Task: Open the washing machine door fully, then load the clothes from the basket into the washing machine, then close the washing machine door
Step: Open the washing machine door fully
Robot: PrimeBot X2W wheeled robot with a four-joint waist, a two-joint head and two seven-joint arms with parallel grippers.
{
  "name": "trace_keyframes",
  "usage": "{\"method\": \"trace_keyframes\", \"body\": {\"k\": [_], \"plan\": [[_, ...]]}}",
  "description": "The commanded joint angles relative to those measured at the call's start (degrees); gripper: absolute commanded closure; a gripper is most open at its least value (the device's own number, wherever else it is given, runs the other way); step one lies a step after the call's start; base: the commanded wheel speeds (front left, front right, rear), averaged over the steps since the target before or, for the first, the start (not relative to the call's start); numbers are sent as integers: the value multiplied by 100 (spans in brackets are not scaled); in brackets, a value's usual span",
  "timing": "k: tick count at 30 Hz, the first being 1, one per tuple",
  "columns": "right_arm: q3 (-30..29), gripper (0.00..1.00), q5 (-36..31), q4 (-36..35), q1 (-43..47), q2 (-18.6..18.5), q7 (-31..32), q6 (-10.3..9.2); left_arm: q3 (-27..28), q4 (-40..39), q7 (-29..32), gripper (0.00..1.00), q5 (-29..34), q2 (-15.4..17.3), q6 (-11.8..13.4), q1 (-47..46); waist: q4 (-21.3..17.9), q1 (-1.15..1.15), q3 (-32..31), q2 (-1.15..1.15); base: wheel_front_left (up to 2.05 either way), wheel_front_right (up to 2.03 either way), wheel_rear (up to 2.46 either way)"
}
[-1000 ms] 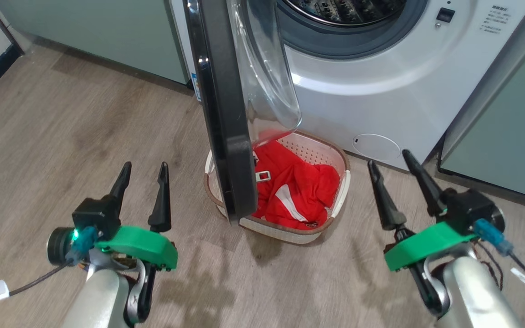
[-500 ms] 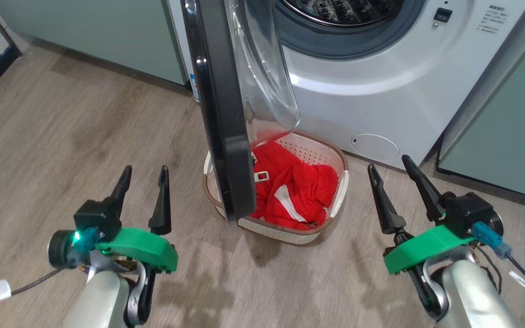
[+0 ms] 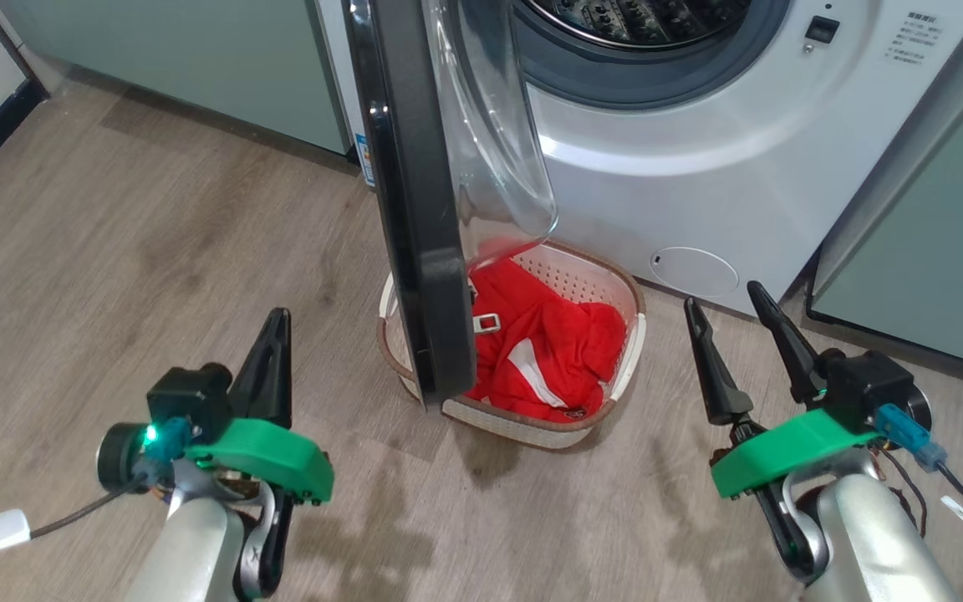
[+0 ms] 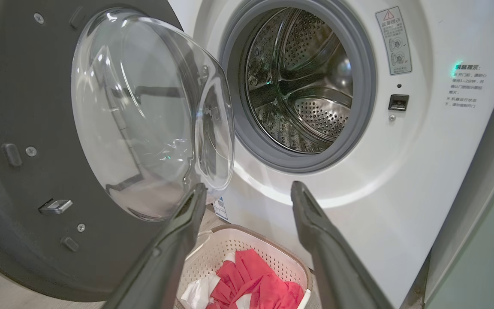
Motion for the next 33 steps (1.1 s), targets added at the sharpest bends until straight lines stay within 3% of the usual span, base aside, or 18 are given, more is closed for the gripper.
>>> {"method": "trace_keyframes", "body": {"k": [1,12,17,24,33], "plan": [[98,0,40,-140,-247,61,-53,0,215,-279,-22,100,-12,136,62,-172,11,0,-12,0,0,0,0],[153,0,131,-104,-255,62,-53,0,365,-2057,12,100,415,530,273,-720,-4,0,-124,0,0,0,0],[187,0,128,-84,-250,63,-53,0,207,-2717,79,100,542,480,269,-1047,-37,0,-132,0,0,0,0],[251,0,181,-41,-251,63,-53,0,-633,-3242,253,100,531,57,22,-1286,-179,0,-158,0,0,0,0],[261,0,183,-31,-241,63,-53,0,-1646,-2801,704,100,204,-222,-267,-878,-273,0,-87,0,0,0,0]]}}
